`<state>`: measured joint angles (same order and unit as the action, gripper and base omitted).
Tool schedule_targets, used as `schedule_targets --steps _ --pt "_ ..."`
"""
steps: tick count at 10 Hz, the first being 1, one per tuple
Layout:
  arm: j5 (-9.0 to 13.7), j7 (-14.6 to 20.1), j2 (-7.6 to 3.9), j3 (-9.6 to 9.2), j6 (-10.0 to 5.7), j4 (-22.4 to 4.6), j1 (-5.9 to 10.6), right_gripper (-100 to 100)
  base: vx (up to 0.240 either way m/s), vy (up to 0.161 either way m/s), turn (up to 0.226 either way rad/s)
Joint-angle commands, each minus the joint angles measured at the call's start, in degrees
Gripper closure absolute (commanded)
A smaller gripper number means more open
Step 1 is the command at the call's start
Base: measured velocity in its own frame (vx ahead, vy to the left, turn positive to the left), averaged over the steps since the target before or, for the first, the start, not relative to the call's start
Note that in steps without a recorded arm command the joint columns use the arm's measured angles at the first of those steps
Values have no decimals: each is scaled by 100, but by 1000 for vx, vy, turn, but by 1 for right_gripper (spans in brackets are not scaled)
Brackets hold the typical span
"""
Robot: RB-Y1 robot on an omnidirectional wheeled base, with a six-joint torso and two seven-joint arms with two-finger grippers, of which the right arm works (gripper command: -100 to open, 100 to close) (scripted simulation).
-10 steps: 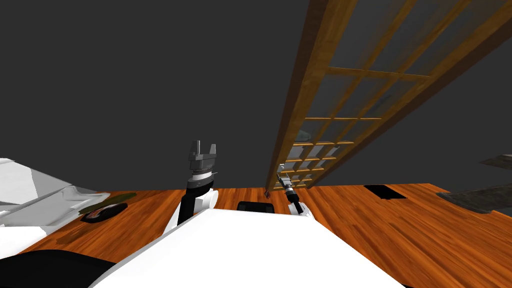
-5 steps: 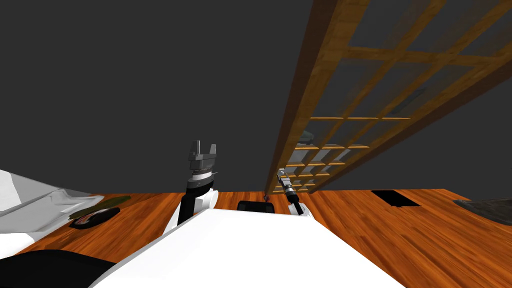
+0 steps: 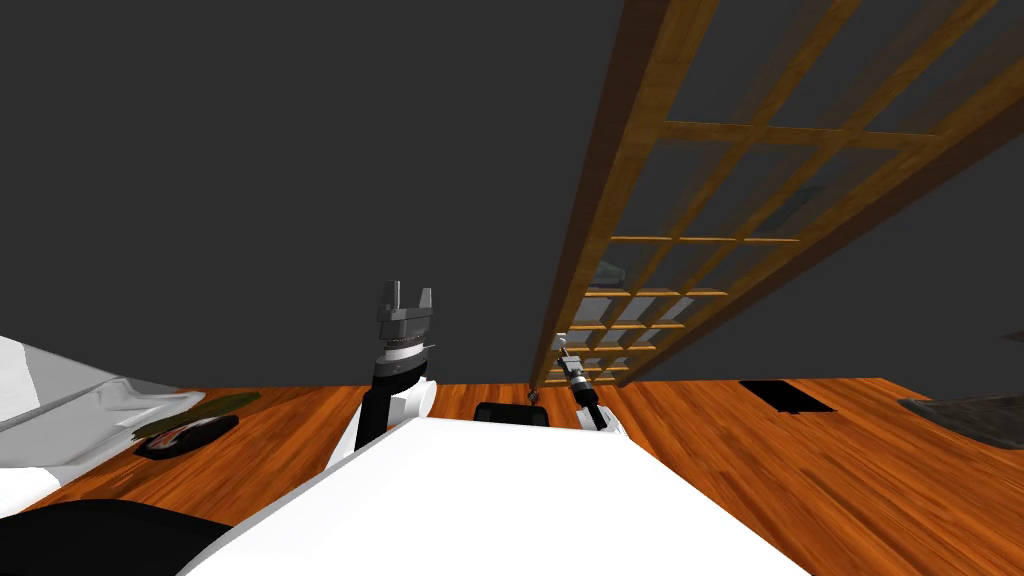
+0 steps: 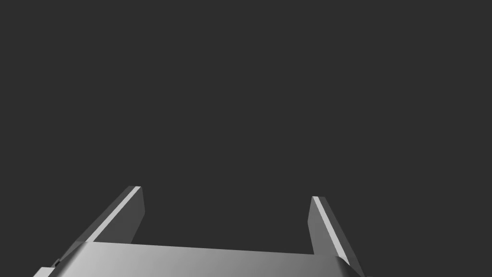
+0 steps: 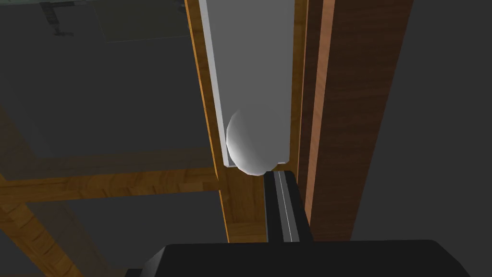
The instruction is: Pull the door open
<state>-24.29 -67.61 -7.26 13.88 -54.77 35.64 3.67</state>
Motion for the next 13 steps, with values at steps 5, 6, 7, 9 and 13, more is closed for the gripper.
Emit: schedule_targets --steps 5,6,7,9,13 --pt "3 2 -19 2 8 5 -5 -100 -141 47 -22" --pt "5 6 -34 3 14 9 -10 -100 -214 21 -31" --pt "7 13 -56 5 25 16 -15 -100 -177 32 -41" --pt "170 -50 -73 -21 20 73 -110 -100 -62 45 46" --pt "573 -193 -139 -84 32 246 -349 -100 -15 114 109"
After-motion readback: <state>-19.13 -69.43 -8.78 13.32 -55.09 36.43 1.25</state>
